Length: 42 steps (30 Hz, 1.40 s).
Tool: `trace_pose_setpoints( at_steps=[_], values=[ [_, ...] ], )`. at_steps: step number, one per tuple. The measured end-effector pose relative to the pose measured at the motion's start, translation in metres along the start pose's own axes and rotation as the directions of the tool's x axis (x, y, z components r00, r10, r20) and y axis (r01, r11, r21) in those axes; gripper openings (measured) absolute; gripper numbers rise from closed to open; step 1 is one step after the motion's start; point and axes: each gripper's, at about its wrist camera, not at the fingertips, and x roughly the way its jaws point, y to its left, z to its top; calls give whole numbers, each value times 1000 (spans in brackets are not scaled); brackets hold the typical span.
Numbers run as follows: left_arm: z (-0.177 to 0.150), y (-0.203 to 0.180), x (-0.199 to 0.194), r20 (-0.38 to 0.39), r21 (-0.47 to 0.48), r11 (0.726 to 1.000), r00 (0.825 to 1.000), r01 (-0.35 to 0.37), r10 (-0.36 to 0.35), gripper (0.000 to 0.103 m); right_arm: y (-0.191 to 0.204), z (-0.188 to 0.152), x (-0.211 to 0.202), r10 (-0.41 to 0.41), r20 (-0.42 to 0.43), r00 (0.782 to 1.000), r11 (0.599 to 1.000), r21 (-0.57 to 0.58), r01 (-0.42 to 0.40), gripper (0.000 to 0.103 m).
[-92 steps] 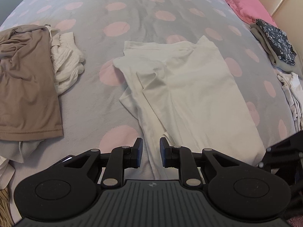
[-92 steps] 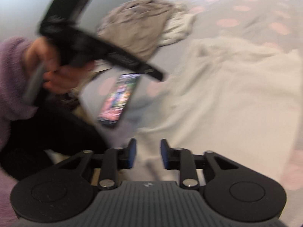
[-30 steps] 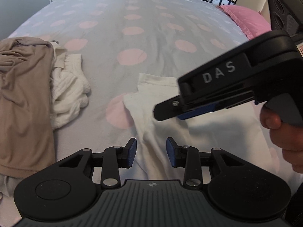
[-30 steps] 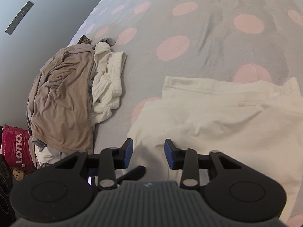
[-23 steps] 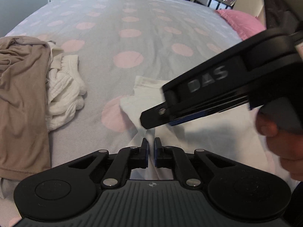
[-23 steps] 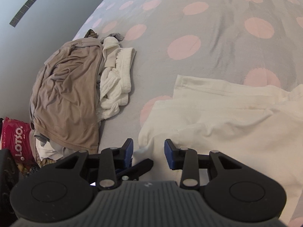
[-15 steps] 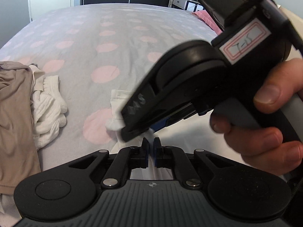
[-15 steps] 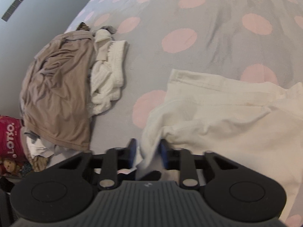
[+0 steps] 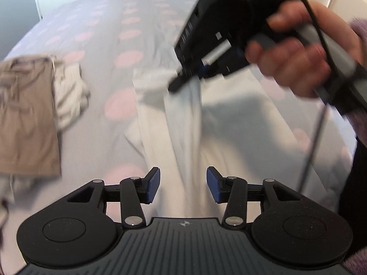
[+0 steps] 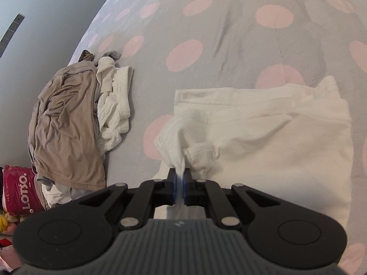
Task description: Fold clothes
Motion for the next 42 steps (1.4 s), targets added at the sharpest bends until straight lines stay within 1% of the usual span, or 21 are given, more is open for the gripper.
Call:
trace_pose_setpoints(
  at_steps=[3,6,9,13,14,15,16,17,18,22,25,26,28,31,32,35,39,40,42],
  values=[
    [-15,-9,-10,0,23,1000,1000,-19,19,44,0,-1,-3,-2,10,1000,1000,-1,2,6],
    [-26,-12,-17,-7,6,1000,1000,-21,21,45,-1,-3,-6,1,18,1000,1000,-5,-1,6],
    [-34,-17,-12,-43,12,999,998,-41,42,46,-3,-5,-9,11,25,1000,1000,-4,-11,6],
    [-44,-20,5,-125,67,993,986,-98,106,45,-3,-6,-15,41,42,998,999,1,-41,6],
    [-46,-19,7,-131,68,993,986,-93,101,44,-4,-7,-18,48,44,998,999,3,-48,6],
    [-46,-18,7,-137,59,995,987,-76,84,31,-4,-7,-20,52,47,998,999,5,-52,6],
    [-47,-18,7,-143,50,997,988,-59,66,16,-4,-8,-22,56,51,997,998,6,-56,6],
    [-47,-17,7,-148,41,998,988,-43,49,12,-5,-8,-25,58,56,997,998,11,-59,6],
    [-46,-17,5,-145,45,998,988,-47,54,7,-5,-9,-28,60,61,996,998,17,-61,6],
    [-35,-11,-12,-102,13,1000,995,-9,10,4,-5,-5,-53,73,129,989,996,34,-78,6],
    [-20,6,-23,-59,-51,998,998,33,-36,4,1,4,-70,82,195,977,995,39,-91,6],
    [-16,12,-25,-60,-73,996,997,50,-54,4,5,7,-71,82,205,975,995,33,-91,6],
    [-12,22,-18,-100,-122,989,991,80,-92,4,13,13,-58,72,182,981,997,12,-75,6],
    [-14,37,-2,-164,-195,975,976,107,-140,4,19,18,-19,8,113,994,1000,10,-9,6],
    [-16,41,4,-182,-213,972,973,103,-143,4,19,19,-5,-6,94,996,1000,10,5,6],
    [-17,47,13,-211,-225,970,967,94,-143,4,17,23,24,-8,66,998,1000,8,8,6],
    [-14,50,25,-254,-232,970,959,69,-129,4,17,26,46,-23,60,998,1000,-15,24,7],
    [-14,50,29,-269,-236,970,955,62,-127,5,16,26,49,-23,59,998,1000,-20,24,12],
    [-13,52,34,-294,-228,973,949,46,-114,6,13,29,51,-11,56,998,1000,-16,12,14]
  ],
)
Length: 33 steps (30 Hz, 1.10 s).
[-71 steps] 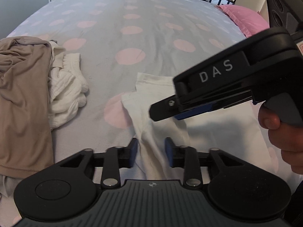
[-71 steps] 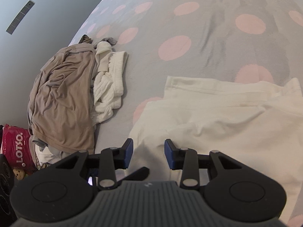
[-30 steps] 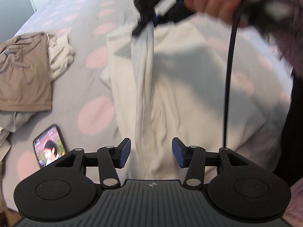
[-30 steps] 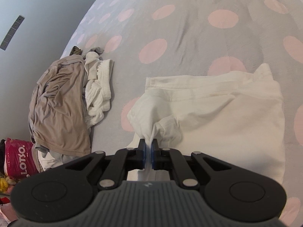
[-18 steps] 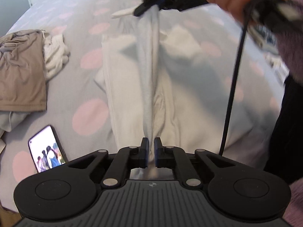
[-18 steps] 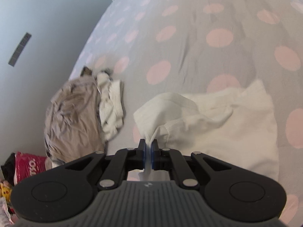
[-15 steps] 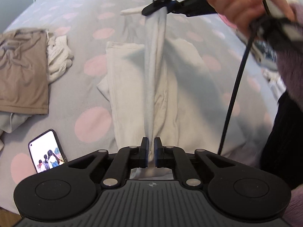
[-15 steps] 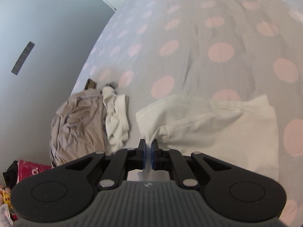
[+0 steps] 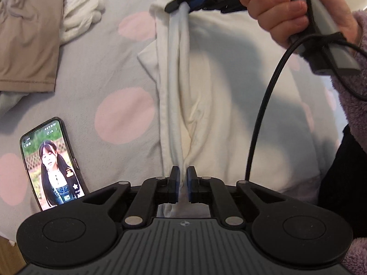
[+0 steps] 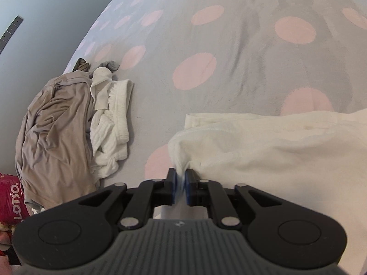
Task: Fold clothes
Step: 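Fold the white shirt edge inward with the right gripper and release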
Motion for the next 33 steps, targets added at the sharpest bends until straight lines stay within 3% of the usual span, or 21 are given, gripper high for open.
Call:
trace_pose_setpoints(
  at_steps=[4,7,11,15,19,21,22,23,25,31,33],
  values=[
    [-1,-2,2,-12,-5,1000,1000,-21,21,10,-9,19,-26,60,80,995,996,59,-65,30],
    [0,-1,4,-29,-28,999,999,-41,40,14,-7,35,-38,19,110,994,999,42,-23,30],
    [5,-6,7,-60,-27,995,994,-93,92,23,22,49,-19,-128,75,989,982,-133,137,30],
    [11,-13,11,-100,-35,990,986,-138,134,25,46,47,4,-160,3,987,950,-272,155,34],
    [11,-19,16,-114,-39,983,978,-178,173,27,67,38,29,-267,-4,964,869,-433,239,40],
    [10,-25,16,-109,-17,979,974,-202,199,27,67,36,39,-301,-5,954,841,-472,263,39],
    [8,-29,17,-103,0,977,971,-215,214,27,66,36,43,-310,-10,951,834,-483,267,27],
    [7,-32,17,-97,14,974,969,-227,227,27,64,36,43,-309,-8,951,836,-480,267,14],
    [4,-39,16,-84,49,967,964,-250,253,27,61,39,42,-301,-3,954,843,-469,264,9],
    [-2,-42,17,-81,71,962,960,-262,268,27,48,55,24,-218,33,975,928,-302,217,7],
    [-4,-42,17,-84,78,962,959,-263,269,27,48,55,29,-223,39,974,929,-293,225,8]
  ],
)
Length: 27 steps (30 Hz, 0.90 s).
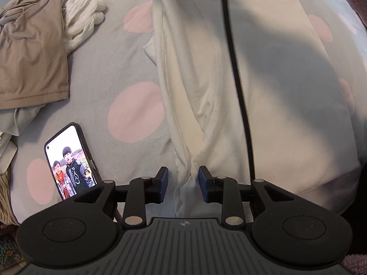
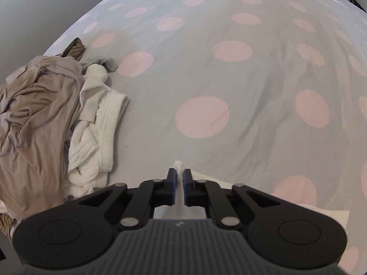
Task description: Fold clothes
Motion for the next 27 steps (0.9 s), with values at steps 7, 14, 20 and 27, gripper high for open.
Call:
trace_pose_setpoints(
  at_steps=[7,14,20,27],
  values=[
    [-5,5,0,-5,-18,1000,1000,17,-17,28,-3,0,-22,-32,79,996,999,-8,33,30],
    [-12,-1,-2,8,6,1000,1000,-12,12,30,-28,-33,-77,-40,106,994,999,7,40,43],
    [-29,-13,-6,66,56,994,994,-92,88,35,-61,-99,-119,-56,102,993,995,83,48,44],
    [-15,-10,-14,88,62,993,992,-100,94,40,-87,-174,-139,-181,54,982,977,129,172,44]
  ],
)
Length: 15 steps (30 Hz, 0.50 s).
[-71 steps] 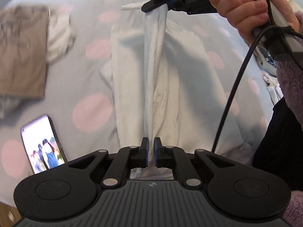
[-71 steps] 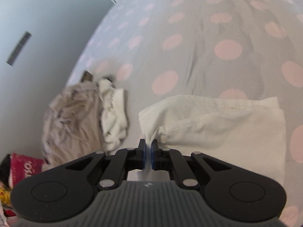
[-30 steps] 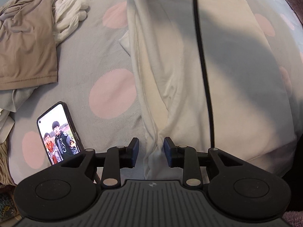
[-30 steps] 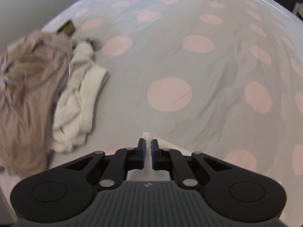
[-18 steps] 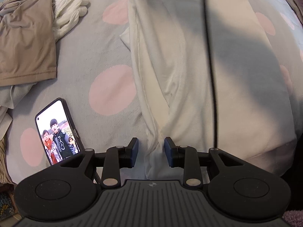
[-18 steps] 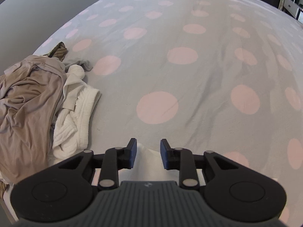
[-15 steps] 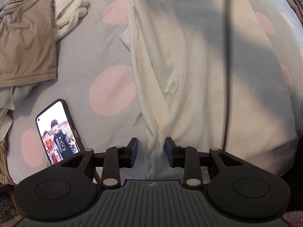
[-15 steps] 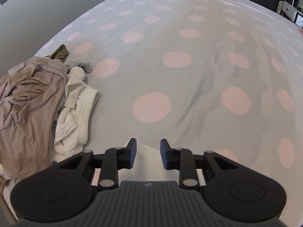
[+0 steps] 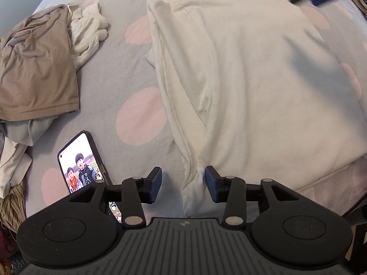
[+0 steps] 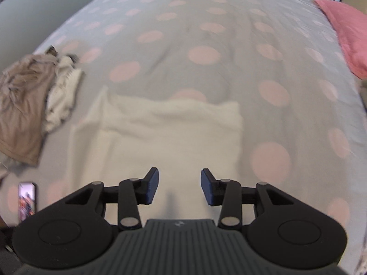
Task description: Fold clothes
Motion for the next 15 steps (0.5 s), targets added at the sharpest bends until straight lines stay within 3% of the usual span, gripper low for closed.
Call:
trace_pose_setpoints(
  at_steps=[5,8,11,15],
  values=[
    [2,26,7,-40,-82,995,997,64,-67,45,-24,-42,-18,-16,-12,1000,1000,23,16,45],
    [-2,37,7,-56,-129,987,993,93,-100,45,-36,-67,-17,15,-80,997,998,63,-10,46],
    [-4,39,6,-57,-146,984,992,104,-114,45,-44,-97,-14,46,-147,988,995,99,-32,46],
    [-5,40,5,-54,-163,981,992,106,-116,44,-42,-136,-23,78,-169,982,996,54,-70,46]
  ],
)
